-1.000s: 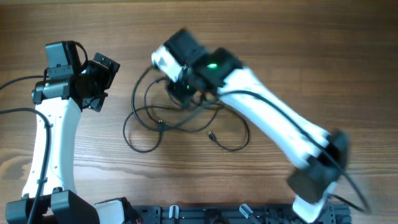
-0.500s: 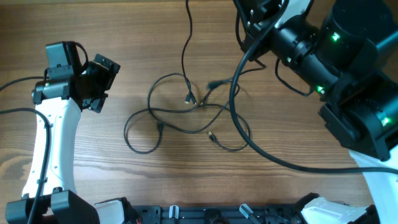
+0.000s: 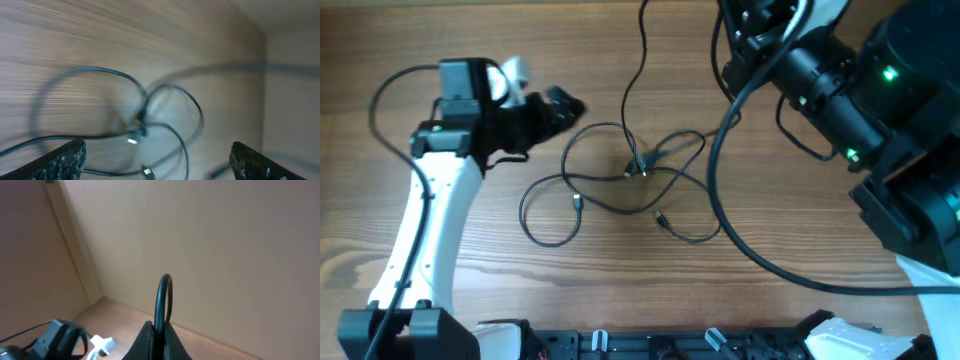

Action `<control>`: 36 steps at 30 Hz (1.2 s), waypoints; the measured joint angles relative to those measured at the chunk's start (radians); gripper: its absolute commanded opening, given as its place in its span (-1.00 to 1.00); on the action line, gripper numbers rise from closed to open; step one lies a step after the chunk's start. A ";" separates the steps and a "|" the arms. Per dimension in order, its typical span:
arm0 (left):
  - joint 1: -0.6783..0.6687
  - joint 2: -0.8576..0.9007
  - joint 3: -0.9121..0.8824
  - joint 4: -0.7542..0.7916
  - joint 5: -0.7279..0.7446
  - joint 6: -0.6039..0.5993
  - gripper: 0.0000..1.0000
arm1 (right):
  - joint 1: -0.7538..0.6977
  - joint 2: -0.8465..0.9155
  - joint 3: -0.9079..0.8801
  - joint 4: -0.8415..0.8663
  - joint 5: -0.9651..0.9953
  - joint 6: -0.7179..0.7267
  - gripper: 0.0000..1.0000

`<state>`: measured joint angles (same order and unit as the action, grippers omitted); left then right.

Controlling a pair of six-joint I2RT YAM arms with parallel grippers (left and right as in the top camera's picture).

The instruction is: Untangle cables

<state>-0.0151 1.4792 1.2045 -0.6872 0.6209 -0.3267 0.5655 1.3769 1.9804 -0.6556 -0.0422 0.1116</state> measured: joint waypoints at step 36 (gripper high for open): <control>-0.248 0.366 -0.003 0.472 -0.154 0.481 -0.12 | 0.000 0.029 0.000 -0.080 -0.089 0.000 -0.91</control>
<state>-0.2626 1.8450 1.2018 -0.2157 0.4667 0.1547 0.5659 1.4055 1.9800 -0.7357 -0.1307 0.1116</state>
